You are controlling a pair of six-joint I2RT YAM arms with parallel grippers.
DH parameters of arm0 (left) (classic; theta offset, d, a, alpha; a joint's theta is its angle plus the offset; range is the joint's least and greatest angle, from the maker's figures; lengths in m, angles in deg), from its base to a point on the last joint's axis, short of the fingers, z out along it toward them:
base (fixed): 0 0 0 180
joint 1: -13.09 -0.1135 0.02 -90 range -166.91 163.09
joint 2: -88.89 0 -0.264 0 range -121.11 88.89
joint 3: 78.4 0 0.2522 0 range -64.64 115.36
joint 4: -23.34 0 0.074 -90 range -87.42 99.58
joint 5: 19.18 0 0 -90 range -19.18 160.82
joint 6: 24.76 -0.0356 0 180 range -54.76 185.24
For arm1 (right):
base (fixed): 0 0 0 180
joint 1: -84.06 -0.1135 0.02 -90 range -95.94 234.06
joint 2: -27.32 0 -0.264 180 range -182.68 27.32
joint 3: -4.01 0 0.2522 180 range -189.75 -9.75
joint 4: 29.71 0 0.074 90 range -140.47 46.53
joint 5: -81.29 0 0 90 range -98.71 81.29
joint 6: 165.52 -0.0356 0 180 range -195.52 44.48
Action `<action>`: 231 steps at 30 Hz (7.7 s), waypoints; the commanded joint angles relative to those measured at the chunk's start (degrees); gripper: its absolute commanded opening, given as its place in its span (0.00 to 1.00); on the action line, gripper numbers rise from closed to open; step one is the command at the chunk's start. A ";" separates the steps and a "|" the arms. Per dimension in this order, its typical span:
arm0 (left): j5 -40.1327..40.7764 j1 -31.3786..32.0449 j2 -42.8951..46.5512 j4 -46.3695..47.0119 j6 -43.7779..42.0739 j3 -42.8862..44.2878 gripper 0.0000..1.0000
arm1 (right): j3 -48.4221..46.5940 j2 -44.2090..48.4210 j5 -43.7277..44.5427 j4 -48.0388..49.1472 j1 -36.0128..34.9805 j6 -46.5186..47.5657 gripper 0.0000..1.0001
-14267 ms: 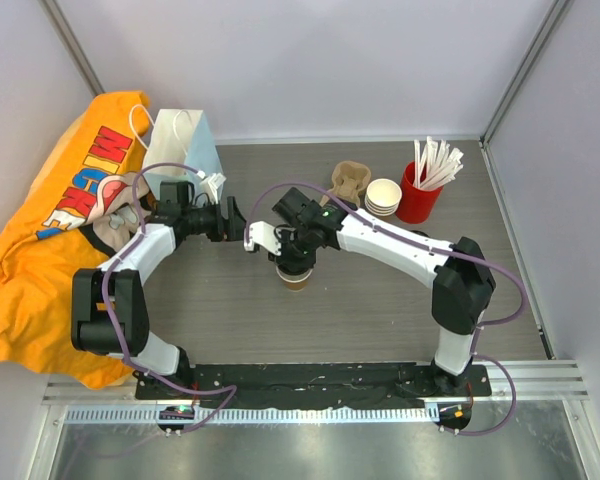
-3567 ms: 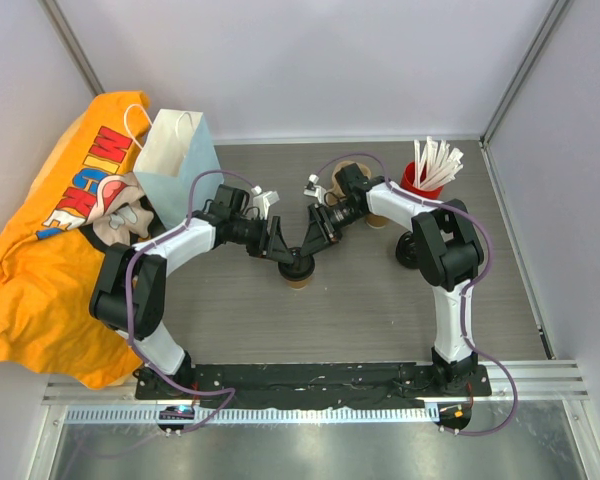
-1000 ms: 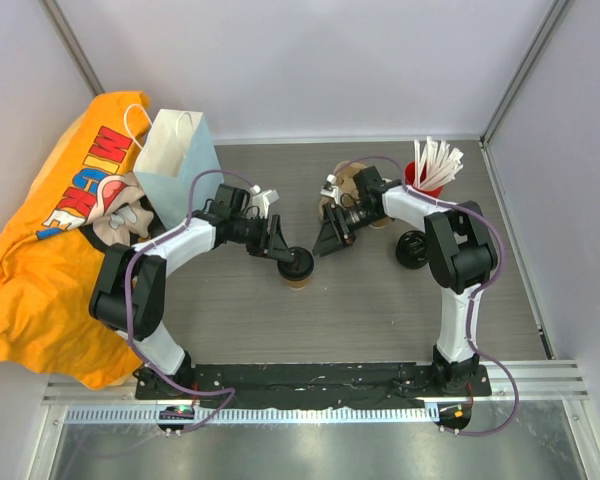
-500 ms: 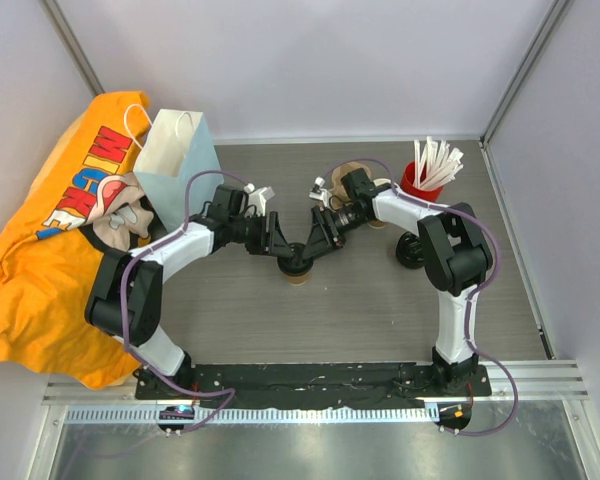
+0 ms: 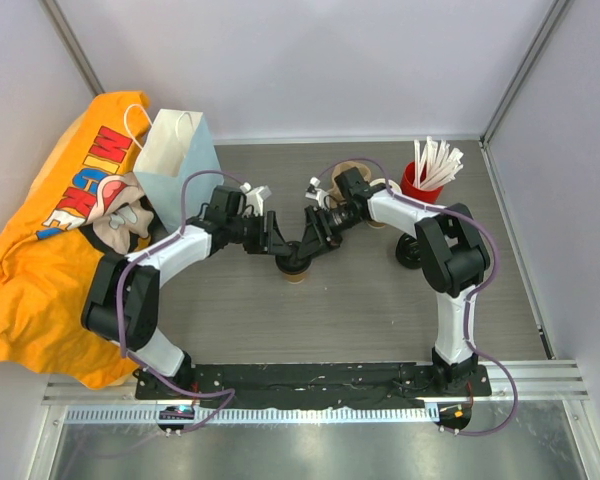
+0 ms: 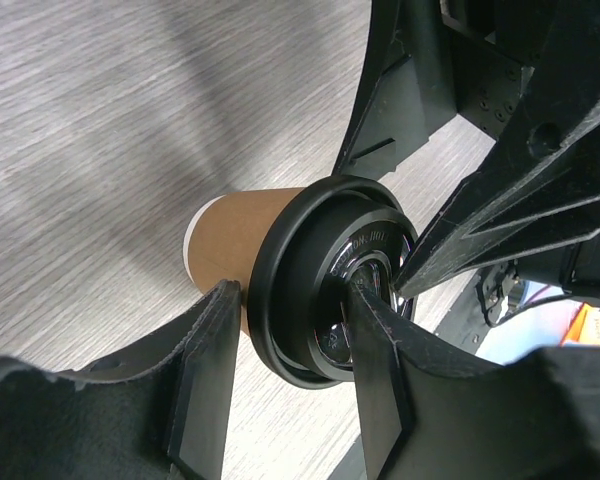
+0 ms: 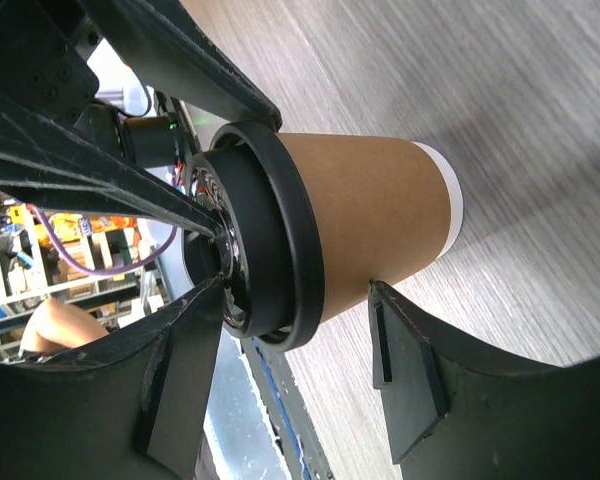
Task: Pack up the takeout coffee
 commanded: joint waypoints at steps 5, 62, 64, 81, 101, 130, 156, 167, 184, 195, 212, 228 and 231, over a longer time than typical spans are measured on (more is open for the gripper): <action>6.72 -0.54 -0.43 -1.59 -3.18 -3.21 0.55 | -4.33 0.63 0.52 2.07 -1.71 -2.30 0.65; -7.70 -10.29 4.23 4.39 -3.71 -5.15 0.91 | -6.44 5.64 8.16 -9.62 -2.50 10.18 0.69; -7.35 -10.38 3.79 4.22 -3.80 -5.32 0.90 | -5.91 6.25 9.13 -9.62 -2.50 10.62 0.69; -7.26 -10.29 2.47 2.90 -4.94 -5.32 0.82 | -8.01 4.41 15.11 -10.85 -3.38 13.17 0.69; -9.02 -9.86 1.59 -0.35 -6.34 -4.80 0.70 | -18.03 -2.62 17.39 -13.57 -3.30 15.63 0.73; -13.76 -11.79 7.39 2.63 -3.45 -5.41 0.70 | -11.72 13.53 1.85 -9.81 1.71 11.77 1.00; -5.68 -8.98 4.50 3.34 -3.71 -1.46 0.81 | 7.01 16.45 16.96 8.57 1.19 -7.22 0.99; -6.64 -6.96 2.12 3.16 -3.27 -0.49 0.83 | 8.94 13.29 17.57 10.07 -2.50 -6.52 0.97; -7.26 -4.76 1.15 4.13 -4.32 -2.25 0.81 | 8.24 10.12 16.52 10.95 -3.21 -6.87 0.77; -6.03 -4.14 -0.87 3.25 -5.64 -1.99 0.80 | 7.98 9.33 16.43 10.95 -3.21 -6.87 0.68; -0.84 -4.05 -4.21 -0.71 -8.28 -1.63 0.63 | 8.94 9.59 16.95 10.95 -3.29 -6.43 0.65; -13.58 -8.18 5.63 7.46 -1.25 -2.60 0.78 | 8.94 9.94 17.57 10.33 -3.38 -5.64 0.64; -13.33 -10.64 5.73 6.77 -1.33 -3.56 0.77 | 8.86 9.94 17.66 10.25 -3.47 -5.55 0.64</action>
